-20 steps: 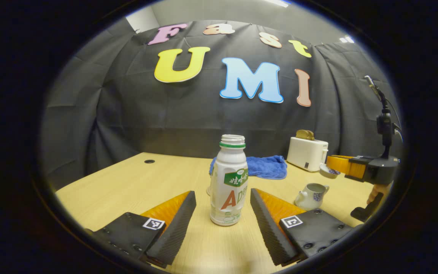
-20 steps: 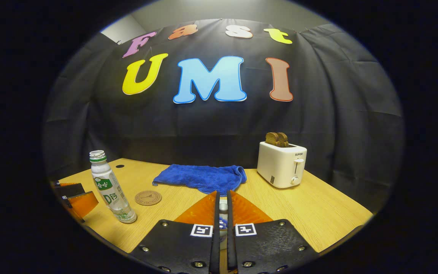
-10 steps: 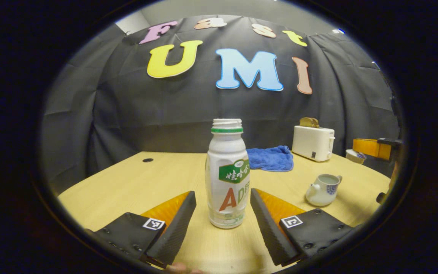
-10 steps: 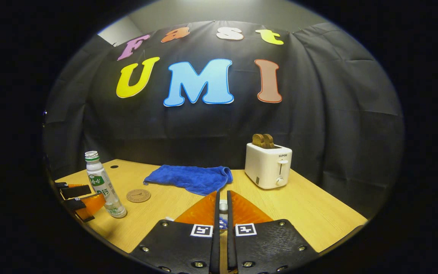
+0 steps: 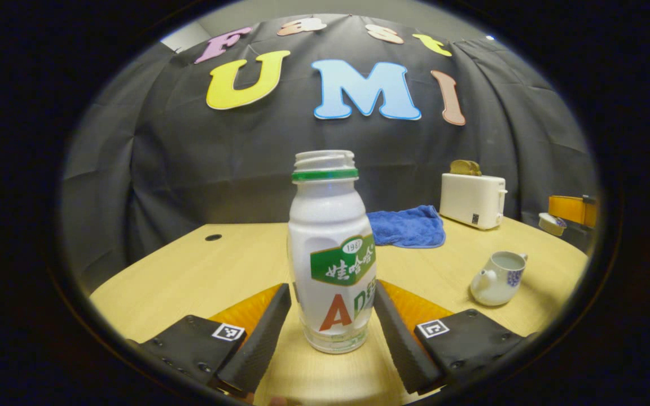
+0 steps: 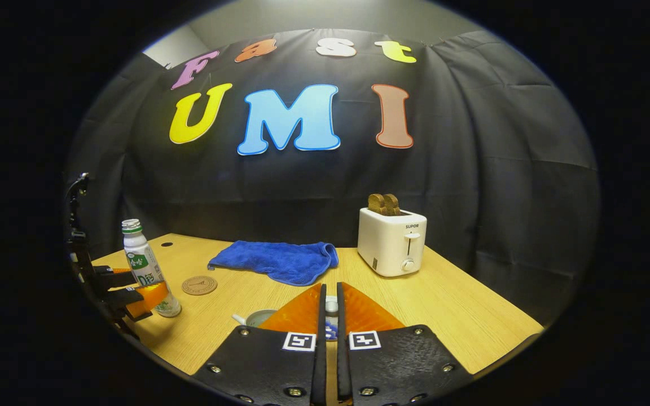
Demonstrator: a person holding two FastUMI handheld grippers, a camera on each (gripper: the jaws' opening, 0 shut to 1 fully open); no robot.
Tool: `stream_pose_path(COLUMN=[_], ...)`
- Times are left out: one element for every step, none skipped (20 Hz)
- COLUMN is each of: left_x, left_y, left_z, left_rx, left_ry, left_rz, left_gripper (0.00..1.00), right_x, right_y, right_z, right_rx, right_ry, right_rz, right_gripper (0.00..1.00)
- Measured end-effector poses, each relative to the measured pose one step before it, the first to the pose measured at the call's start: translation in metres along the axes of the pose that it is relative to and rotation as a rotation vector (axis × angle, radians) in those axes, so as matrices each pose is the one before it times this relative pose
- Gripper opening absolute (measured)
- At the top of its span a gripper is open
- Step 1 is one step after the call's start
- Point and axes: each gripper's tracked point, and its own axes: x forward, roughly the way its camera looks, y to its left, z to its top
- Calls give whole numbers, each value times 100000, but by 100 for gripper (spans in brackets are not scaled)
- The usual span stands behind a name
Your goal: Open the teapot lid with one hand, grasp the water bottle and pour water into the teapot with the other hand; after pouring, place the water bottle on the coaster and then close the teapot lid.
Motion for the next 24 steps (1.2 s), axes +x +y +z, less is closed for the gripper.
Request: stream_pose_path(left_x=[457,240,99,405,-74,43,1,65,-82,40,-83,-101,-130,-85,-160,-257,-128,-157,-138,-14,-43,-7,-119,-56], left_y=[82,198,-22,-307,110,8,-3,35,-121,3,32,94,137,5,-75,-58,-88,-107,-122,-109,-257,-210,-144,-219], left_z=[143,42,93,-251,273,14,70,-46,82,-56,83,102,320,346,409,231,427,264,464,255,147,287,381,239], left_rx=[621,877,472,666,412,521,430,407,1005,1719,3048,3999,4447,4501,4575,4502,4219,3859,3683,3661,3373,2926,2490,2381], left_ry=[435,-99,609,86,-320,-69,200,-42,-13,121,163,-188,-486,-726,-741,-842,-677,-839,-696,-249,-183,-329,-285,-333], left_rz=[264,777,-593,-982,276,172,180,321,-155,368,778,1176,1072,797,853,906,673,493,476,528,426,163,226,-20], left_gripper=[88,100,100,100,99,94,93,92,91,85,90,91,90,90,90,90,90,90,90,90,91,90,91,91], right_x=[19,-121,-85,10,-47,44,29,7,-23,-40,25,11,-2,-16,-33,-118,-233,-191,-117,-78,-141,-91,-188,-149], right_y=[72,-5,-36,-81,-97,-50,-54,-77,-73,-116,-56,-82,-20,-86,-133,-166,-324,-268,-170,-233,-247,-241,-237,-229], right_z=[-199,-38,-180,37,-22,-28,-37,4,-119,19,-51,-54,-50,-5,-68,-23,-63,32,-112,92,-50,27,-16,-18], right_rx=[158,-61,-378,-244,31,308,293,161,-44,44,103,322,419,504,465,405,400,345,312,211,76,154,201,194], right_ry=[297,127,163,-12,-38,-32,136,59,100,38,45,-35,13,23,30,-1,-98,-140,-180,-121,-166,-75,-18,47], right_rz=[501,240,154,37,83,107,161,140,92,-21,36,-11,10,-39,-119,-126,-122,-132,-107,-231,-251,-213,-136,-213], right_gripper=[7,7,7,7,7,7,7,7,7,7,7,7,7,7,7,7,7,7,7,7,7,7,7,7])
